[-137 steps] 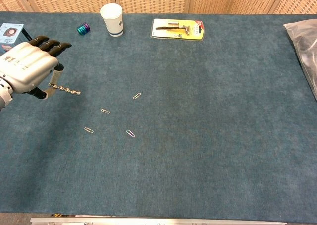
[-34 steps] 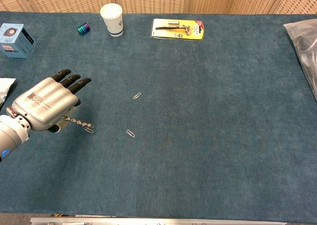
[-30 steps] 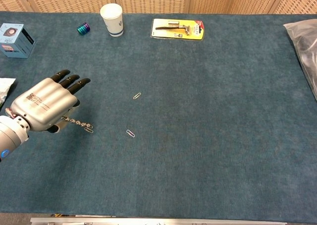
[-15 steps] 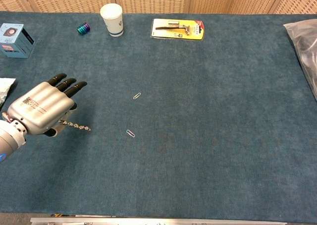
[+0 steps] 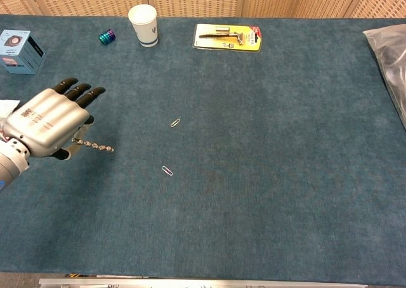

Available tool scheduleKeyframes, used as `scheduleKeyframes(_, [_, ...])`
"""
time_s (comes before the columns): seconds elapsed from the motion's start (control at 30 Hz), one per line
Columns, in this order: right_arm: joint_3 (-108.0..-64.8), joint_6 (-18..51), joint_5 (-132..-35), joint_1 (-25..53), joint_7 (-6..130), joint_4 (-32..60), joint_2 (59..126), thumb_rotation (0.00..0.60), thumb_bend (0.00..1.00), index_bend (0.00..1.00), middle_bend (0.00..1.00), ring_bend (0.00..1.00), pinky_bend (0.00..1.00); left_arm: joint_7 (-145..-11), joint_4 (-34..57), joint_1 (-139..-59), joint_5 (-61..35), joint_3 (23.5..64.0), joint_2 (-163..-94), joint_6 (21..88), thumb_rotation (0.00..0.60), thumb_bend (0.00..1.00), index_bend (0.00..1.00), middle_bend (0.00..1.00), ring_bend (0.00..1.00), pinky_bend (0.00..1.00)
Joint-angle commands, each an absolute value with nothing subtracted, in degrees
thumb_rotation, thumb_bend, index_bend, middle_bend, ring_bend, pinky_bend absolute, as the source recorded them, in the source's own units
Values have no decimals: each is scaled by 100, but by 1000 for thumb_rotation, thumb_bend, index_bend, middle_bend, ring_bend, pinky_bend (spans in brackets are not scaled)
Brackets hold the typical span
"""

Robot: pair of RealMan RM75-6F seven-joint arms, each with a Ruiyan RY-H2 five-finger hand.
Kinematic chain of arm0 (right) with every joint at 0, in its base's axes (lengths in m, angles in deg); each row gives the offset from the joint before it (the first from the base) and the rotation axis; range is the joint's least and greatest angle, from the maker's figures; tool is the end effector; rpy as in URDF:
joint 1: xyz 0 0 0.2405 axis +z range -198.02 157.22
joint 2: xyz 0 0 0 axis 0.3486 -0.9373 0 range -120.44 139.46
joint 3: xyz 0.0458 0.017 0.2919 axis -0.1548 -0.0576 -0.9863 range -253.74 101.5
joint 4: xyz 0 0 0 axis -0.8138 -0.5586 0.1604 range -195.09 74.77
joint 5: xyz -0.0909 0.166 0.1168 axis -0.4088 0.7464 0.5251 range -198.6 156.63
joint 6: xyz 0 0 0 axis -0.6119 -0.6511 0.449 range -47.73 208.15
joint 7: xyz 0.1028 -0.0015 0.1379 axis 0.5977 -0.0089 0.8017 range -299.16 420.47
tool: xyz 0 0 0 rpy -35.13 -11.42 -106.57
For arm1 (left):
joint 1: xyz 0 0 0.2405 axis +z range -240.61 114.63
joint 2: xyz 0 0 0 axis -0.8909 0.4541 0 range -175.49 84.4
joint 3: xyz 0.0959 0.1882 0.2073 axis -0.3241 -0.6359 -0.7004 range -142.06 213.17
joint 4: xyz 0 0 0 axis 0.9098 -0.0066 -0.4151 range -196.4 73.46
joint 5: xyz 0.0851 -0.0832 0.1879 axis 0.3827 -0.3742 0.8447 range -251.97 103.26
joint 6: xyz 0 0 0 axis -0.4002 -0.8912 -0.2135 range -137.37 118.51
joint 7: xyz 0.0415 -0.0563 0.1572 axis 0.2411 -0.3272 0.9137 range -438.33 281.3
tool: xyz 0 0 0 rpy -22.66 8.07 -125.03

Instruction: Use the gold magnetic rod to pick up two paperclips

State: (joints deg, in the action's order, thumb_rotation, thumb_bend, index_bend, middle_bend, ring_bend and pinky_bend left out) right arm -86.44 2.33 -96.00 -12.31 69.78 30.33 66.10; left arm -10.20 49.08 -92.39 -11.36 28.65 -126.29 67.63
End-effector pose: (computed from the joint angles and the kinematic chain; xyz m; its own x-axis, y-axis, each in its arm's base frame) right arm -0.3727 -0.2613 0.2378 0.3523 0.0662 0.9336 -0.9313 0.1238 0.3426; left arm -0.2204 0.2571 0.0014 0.8826 0.1523 0.4448 0.4677 -0.3802 -0.7979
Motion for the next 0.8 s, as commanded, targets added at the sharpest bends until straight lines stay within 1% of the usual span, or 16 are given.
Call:
scheduleKeyframes(0.03, [-8643,235,-9598,-1228,6968,3038,6611,600,0,370,323,288,498,-1233,4736,-9233,-1281,3056,-12591,6771,600,358,575,0,0,0])
scheduleKeyframes(0.23, [-8639,264,-9581,-1211,6918,3048,6629,600,0,370,323,288,498,-1732,4276,-9201,-1625,3412,-12611,6730,600,358,575,0,0,0])
scheduleKeyframes(0.37, [-8643,274,-9565,-1201,6878,3064,6631,600,0,370,323,288,498,-2000,4005,-9200,-1809,3557,-12626,6628,600,358,575,0,0,0])
scheduleKeyframes(0.57, [-8639,287,-9551,-1193,6828,3094,6631,600,0,370,323,288,498,-2359,3659,-9175,-1963,3635,-12698,6456,600,358,575,0,0,0])
scheduleKeyframes(0.8, [-8638,287,-9546,-1185,6776,3131,6628,600,0,370,323,288,498,-2671,3372,-9085,-1986,3581,-12849,6349,600,357,575,0,0,0])
